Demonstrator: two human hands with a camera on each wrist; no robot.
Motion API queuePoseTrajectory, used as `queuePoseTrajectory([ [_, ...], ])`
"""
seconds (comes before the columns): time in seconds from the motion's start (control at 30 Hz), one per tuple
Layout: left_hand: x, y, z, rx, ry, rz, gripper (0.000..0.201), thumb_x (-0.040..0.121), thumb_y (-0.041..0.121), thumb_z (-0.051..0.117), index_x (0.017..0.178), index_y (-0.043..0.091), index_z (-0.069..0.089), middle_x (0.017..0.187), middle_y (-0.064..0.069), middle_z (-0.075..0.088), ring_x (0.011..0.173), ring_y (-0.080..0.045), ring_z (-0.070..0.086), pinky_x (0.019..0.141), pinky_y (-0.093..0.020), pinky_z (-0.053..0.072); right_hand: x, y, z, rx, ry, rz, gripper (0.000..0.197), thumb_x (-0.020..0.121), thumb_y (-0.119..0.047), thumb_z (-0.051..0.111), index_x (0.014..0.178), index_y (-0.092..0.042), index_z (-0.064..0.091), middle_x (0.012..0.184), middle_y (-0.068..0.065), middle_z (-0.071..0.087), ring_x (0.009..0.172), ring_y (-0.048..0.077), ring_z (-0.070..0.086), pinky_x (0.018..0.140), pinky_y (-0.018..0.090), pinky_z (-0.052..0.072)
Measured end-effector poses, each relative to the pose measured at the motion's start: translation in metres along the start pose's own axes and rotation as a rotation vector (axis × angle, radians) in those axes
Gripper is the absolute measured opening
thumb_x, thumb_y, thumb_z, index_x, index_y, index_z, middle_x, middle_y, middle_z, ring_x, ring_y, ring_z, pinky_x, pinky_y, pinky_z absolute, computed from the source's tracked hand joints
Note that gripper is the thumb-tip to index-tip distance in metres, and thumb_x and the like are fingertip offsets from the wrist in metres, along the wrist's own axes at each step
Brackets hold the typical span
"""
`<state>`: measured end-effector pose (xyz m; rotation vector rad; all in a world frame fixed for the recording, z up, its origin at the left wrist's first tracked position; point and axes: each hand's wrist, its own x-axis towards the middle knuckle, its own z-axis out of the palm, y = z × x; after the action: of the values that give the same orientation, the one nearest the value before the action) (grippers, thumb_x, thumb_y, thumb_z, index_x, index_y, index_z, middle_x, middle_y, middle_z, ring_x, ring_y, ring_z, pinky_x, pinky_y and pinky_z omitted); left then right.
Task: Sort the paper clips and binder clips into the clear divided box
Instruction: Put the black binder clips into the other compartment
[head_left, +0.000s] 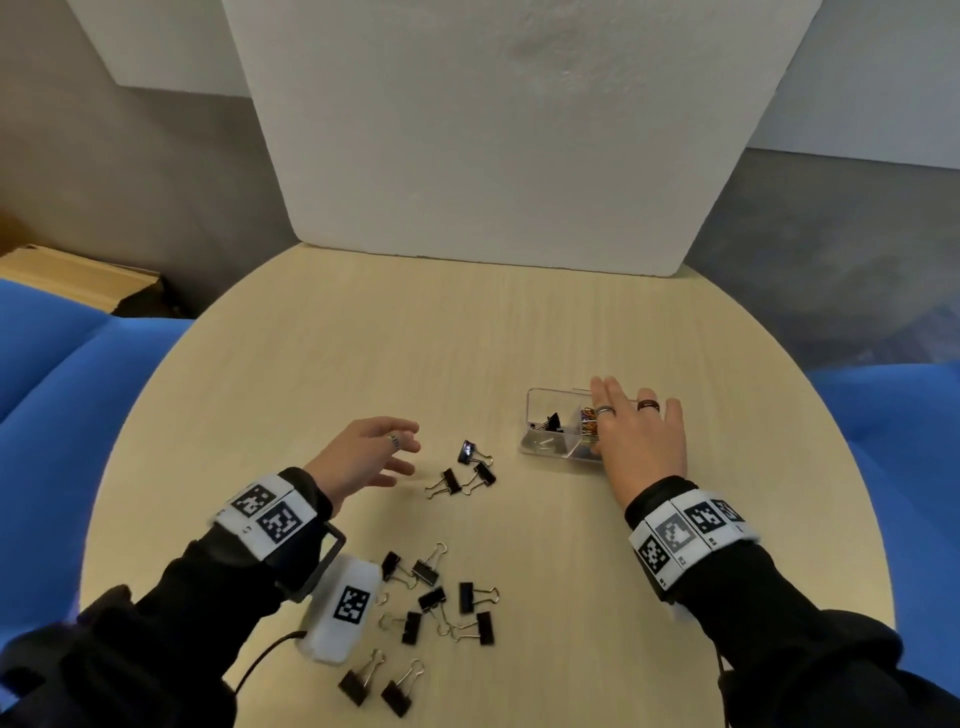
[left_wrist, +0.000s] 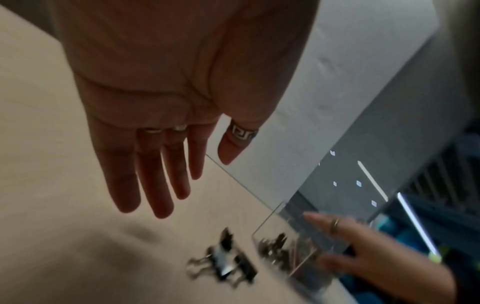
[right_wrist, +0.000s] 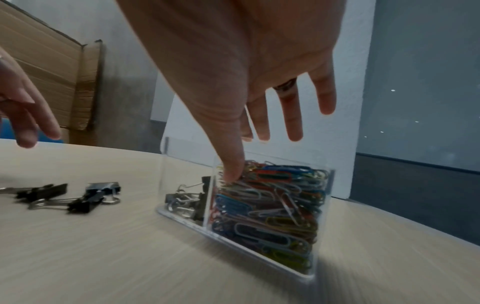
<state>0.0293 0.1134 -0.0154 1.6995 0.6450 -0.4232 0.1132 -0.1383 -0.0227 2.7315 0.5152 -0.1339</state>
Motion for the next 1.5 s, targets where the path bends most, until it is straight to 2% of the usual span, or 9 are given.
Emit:
queuePoseTrajectory([
  [0.07, -0.002, -0.018, -0.011, 0.16, 0.007, -0.004, 0.03, 0.096, 0.016, 0.043, 0.125, 0.013, 0.052, 0.113, -0.004, 0.06, 0.092, -0.019, 0.06, 0.078, -0.028, 0.047, -0.005, -0.007, -0.002, -0.014, 0.032, -0.013, 0.073, 0.091, -0.021, 0.052, 0.147, -0.014, 0.006, 0.155, 0.006, 0.01, 0.132, 0.031, 0.029, 0.107, 0.05, 0.023],
  [0.23, -0.008, -0.056, -0.02, 0.624, -0.181, 0.009, 0.04, 0.091, 0.029, 0.055, 0.129, 0.018, 0.047, 0.121, -0.002, 0.055, 0.099, -0.014, 0.054, 0.088, -0.023, 0.043, -0.026, -0.053, -0.004, 0.134, 0.086, -0.237, 0.056, 0.057, -0.021, 0.084, 0.109, -0.015, 0.065, 0.119, 0.015, 0.06, 0.099, 0.034, 0.061, 0.088, 0.051, 0.047],
  [0.33, -0.014, -0.068, -0.013, 0.783, -0.266, 0.054, 0.05, 0.081, 0.024, 0.067, 0.126, 0.024, 0.048, 0.116, 0.003, 0.047, 0.098, -0.011, 0.049, 0.086, -0.02, 0.044, -0.042, -0.075, -0.005, 0.29, 0.057, -0.256, 0.036, 0.078, -0.033, 0.069, 0.109, -0.017, 0.064, 0.133, 0.017, 0.046, 0.106, 0.034, 0.057, 0.09, 0.045, 0.046],
  [0.63, -0.02, -0.08, -0.002, 0.892, -0.202, 0.211, 0.041, 0.082, -0.002, 0.053, 0.117, 0.02, 0.053, 0.108, 0.003, 0.045, 0.092, -0.011, 0.045, 0.083, -0.019, 0.042, -0.061, -0.085, 0.01, 0.327, 0.194, -0.324, 0.031, 0.065, -0.031, 0.077, 0.093, -0.023, 0.068, 0.106, 0.004, 0.065, 0.096, 0.024, 0.062, 0.077, 0.04, 0.051],
  [0.77, -0.018, -0.079, -0.004, 0.898, -0.184, 0.211, 0.035, 0.082, -0.002, 0.055, 0.112, 0.016, 0.058, 0.103, 0.002, 0.048, 0.091, -0.012, 0.049, 0.08, -0.017, 0.042, -0.069, -0.098, 0.014, 0.42, -0.133, -0.536, 0.039, 0.085, -0.046, 0.049, 0.117, -0.025, 0.054, 0.117, -0.003, 0.054, 0.11, 0.018, 0.049, 0.093, 0.035, 0.039],
  [0.9, -0.017, -0.082, -0.005, 0.912, -0.179, 0.218, 0.037, 0.082, -0.003, 0.054, 0.112, 0.017, 0.057, 0.102, 0.004, 0.046, 0.089, -0.011, 0.048, 0.079, -0.017, 0.042, -0.073, -0.104, 0.021, 0.546, -0.423, -0.513, 0.043, 0.08, -0.042, 0.064, 0.116, -0.022, 0.051, 0.118, -0.002, 0.046, 0.107, 0.017, 0.048, 0.091, 0.029, 0.042],
  [1.1, -0.019, -0.085, -0.004, 0.907, -0.175, 0.209, 0.038, 0.083, 0.001, 0.055, 0.116, 0.019, 0.051, 0.101, 0.003, 0.045, 0.091, -0.013, 0.047, 0.08, -0.021, 0.041, -0.073, -0.104, 0.024, 0.601, -0.42, -0.49, 0.032, 0.083, -0.029, 0.061, 0.111, -0.018, 0.05, 0.115, 0.001, 0.048, 0.106, 0.017, 0.046, 0.088, 0.027, 0.044],
  [1.27, -0.018, -0.086, -0.01, 0.815, -0.174, 0.19, 0.041, 0.079, -0.001, 0.057, 0.114, 0.02, 0.051, 0.102, 0.002, 0.047, 0.091, -0.012, 0.048, 0.075, -0.018, 0.04, -0.074, -0.095, 0.024, 0.774, -0.467, -0.418, 0.025, 0.082, -0.021, 0.058, 0.094, -0.022, 0.036, 0.09, 0.001, 0.05, 0.074, 0.016, 0.049, 0.068, 0.027, 0.045],
  [1.5, -0.015, -0.087, -0.021, 0.662, -0.212, 0.206, 0.035, 0.08, -0.006, 0.052, 0.106, 0.016, 0.059, 0.103, 0.002, 0.055, 0.089, -0.009, 0.051, 0.064, -0.008, 0.04, -0.085, -0.088, 0.033, 0.859, -0.498, -0.371, 0.025, 0.09, -0.018, 0.041, 0.113, -0.021, 0.036, 0.071, -0.007, 0.038, 0.062, 0.01, 0.038, 0.063, 0.027, 0.036],
])
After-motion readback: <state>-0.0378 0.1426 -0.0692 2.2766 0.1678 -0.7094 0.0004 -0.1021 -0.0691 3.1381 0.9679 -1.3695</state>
